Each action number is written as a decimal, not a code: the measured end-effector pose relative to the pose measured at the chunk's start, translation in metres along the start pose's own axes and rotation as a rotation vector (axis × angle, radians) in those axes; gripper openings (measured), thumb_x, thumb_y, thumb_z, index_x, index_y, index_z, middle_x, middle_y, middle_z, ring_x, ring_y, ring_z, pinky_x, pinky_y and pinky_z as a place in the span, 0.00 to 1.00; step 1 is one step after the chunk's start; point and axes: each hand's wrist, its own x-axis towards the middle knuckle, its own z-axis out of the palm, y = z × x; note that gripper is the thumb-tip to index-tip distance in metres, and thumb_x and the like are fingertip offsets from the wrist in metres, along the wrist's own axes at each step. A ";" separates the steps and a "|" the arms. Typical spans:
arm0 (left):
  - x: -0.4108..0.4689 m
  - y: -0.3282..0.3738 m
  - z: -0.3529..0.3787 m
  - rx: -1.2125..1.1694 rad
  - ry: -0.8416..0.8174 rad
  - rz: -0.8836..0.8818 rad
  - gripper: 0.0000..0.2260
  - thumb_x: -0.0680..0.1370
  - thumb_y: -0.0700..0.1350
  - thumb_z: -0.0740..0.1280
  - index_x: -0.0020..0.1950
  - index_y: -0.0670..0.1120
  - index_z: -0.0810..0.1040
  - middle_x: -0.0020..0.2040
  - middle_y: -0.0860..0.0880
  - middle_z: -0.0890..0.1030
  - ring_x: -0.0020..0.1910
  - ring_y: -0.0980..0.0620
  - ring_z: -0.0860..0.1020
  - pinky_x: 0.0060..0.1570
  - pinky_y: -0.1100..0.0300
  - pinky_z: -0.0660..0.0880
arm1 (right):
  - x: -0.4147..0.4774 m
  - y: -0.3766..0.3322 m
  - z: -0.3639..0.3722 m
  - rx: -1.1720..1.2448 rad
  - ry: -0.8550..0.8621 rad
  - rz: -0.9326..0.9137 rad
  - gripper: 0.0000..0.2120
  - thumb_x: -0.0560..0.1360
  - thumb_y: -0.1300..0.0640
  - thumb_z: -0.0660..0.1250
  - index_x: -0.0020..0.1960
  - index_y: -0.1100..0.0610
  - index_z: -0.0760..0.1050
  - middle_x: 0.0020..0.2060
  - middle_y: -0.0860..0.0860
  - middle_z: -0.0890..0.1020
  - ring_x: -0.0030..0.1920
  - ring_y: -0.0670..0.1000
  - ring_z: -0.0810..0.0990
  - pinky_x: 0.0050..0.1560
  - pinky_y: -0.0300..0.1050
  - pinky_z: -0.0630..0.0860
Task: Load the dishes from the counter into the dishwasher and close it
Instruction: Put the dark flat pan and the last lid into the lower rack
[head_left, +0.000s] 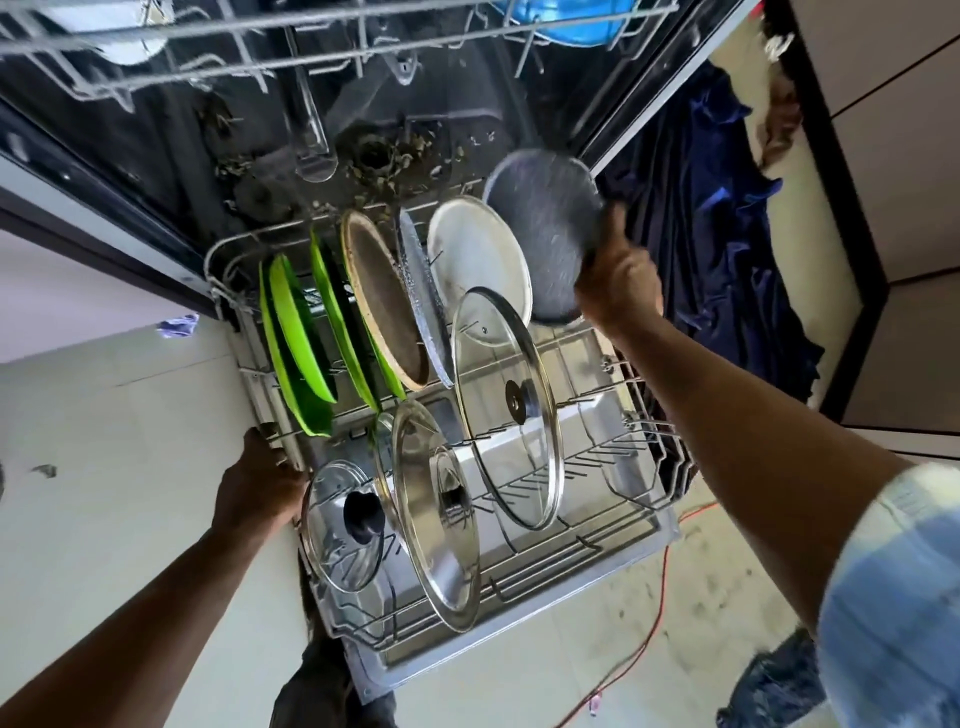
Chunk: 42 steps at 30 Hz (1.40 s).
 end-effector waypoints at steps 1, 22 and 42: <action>0.000 0.000 -0.001 0.020 -0.007 -0.009 0.24 0.77 0.33 0.68 0.73 0.40 0.68 0.57 0.33 0.82 0.56 0.31 0.81 0.58 0.35 0.78 | -0.005 0.002 0.002 -0.027 -0.075 -0.016 0.24 0.81 0.61 0.57 0.76 0.55 0.56 0.52 0.65 0.81 0.45 0.64 0.83 0.43 0.55 0.79; -0.170 0.052 -0.158 0.031 0.279 0.721 0.28 0.83 0.50 0.63 0.83 0.49 0.61 0.81 0.49 0.66 0.77 0.51 0.66 0.72 0.62 0.62 | -0.166 -0.082 -0.184 0.715 0.105 0.090 0.33 0.82 0.48 0.64 0.81 0.47 0.50 0.75 0.57 0.70 0.71 0.57 0.73 0.68 0.53 0.72; -0.368 -0.056 -0.549 -0.191 0.839 0.711 0.32 0.81 0.45 0.70 0.82 0.48 0.60 0.81 0.51 0.64 0.78 0.57 0.63 0.74 0.62 0.60 | -0.372 -0.462 -0.372 0.840 -0.130 -0.598 0.14 0.81 0.57 0.66 0.67 0.53 0.74 0.54 0.52 0.82 0.52 0.50 0.81 0.58 0.41 0.76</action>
